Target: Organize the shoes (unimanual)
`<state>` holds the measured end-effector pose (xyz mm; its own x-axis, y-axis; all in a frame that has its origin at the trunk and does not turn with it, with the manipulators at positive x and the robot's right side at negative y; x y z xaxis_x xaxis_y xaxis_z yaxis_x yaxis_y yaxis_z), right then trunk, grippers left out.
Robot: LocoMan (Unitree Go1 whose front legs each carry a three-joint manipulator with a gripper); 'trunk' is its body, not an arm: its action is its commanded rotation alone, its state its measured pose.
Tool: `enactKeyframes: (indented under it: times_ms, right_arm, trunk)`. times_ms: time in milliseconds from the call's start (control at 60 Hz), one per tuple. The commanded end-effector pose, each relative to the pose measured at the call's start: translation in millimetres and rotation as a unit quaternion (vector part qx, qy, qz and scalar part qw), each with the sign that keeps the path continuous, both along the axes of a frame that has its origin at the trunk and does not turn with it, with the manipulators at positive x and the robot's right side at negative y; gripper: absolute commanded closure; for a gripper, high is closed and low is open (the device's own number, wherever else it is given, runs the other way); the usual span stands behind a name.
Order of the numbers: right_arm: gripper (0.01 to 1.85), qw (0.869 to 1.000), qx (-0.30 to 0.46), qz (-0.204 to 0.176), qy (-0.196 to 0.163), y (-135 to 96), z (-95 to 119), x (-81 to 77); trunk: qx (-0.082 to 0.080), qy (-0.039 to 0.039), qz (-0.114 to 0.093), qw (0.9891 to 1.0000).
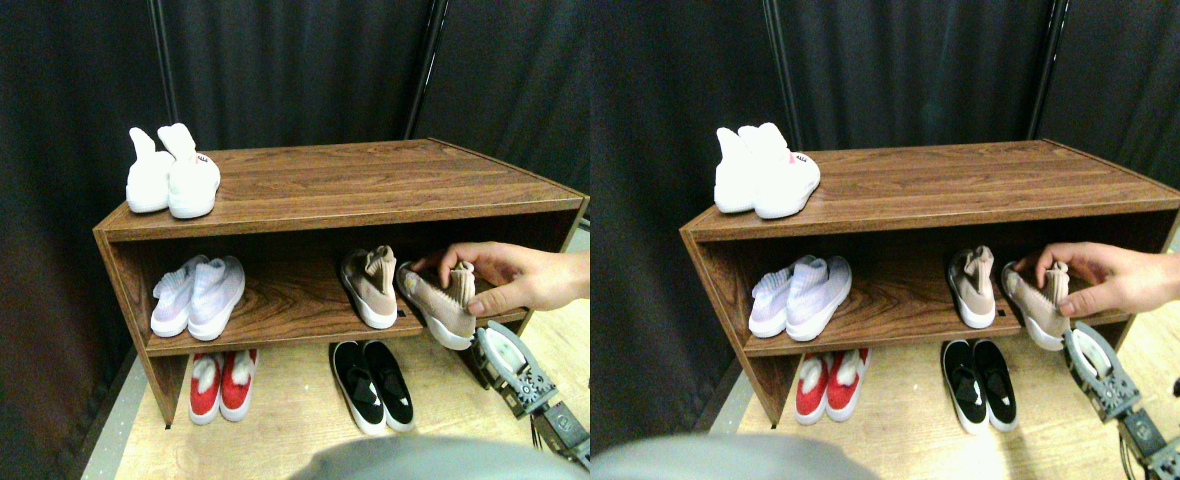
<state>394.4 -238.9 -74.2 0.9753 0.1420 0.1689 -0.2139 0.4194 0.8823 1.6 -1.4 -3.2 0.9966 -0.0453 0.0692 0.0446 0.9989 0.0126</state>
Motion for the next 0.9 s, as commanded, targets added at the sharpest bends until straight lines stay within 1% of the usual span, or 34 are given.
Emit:
enactKeyframes:
  times_ms: [17,50,67,117,133,167,300,367,533,567,583,683,900]
  right_arm:
    - [1.8,1.0,0.004,0.002,-0.021,4,7,-1.0]
    - [1.8,1.0,0.008,-0.002,-0.019,5,6,-1.3]
    - [1.8,1.0,0.009,-0.002,-0.019,5,6,-1.4]
    - [1.8,1.0,0.009,-0.001,-0.018,5,5,-1.2]
    - [1.8,1.0,0.014,0.001,-0.017,4,4,-1.0]
    - [1.8,1.0,0.014,-0.004,-0.016,4,4,-1.4]
    - [1.8,1.0,0.01,-0.002,-0.018,4,3,-2.4]
    - [1.8,1.0,-0.001,-0.005,-0.025,3,3,-4.8]
    - [1.8,1.0,0.0,-0.013,-0.027,0,8,-12.4]
    - [1.8,1.0,-0.002,-0.012,-0.028,0,8,-13.7]
    - [1.8,1.0,-0.005,-0.009,-0.028,0,9,-14.6]
    - [1.8,0.999,-0.007,-0.012,-0.031,0,12,-19.6]
    - [1.8,0.999,-0.006,-0.002,-0.037,1,15,-28.8]
  trunk:
    - [0.0,-0.0005,0.0,1.0]
    - [0.0,-0.0005,0.0,1.0]
    - [0.0,0.0014,-0.001,1.0]
    - [0.0,0.0014,-0.001,1.0]
    - [0.0,0.0032,-0.002,1.0]
    - [0.001,0.0038,-0.003,1.0]
    - [0.002,0.0047,-0.004,1.0]
    - [0.002,0.0053,-0.006,1.0]
    - [0.002,0.0057,-0.007,1.0]
    - [0.002,0.0057,-0.007,1.0]
    - [0.003,0.0065,-0.012,0.9999]
    - [0.003,0.0064,-0.013,0.9999]
    - [0.002,0.0075,-0.015,0.9999]
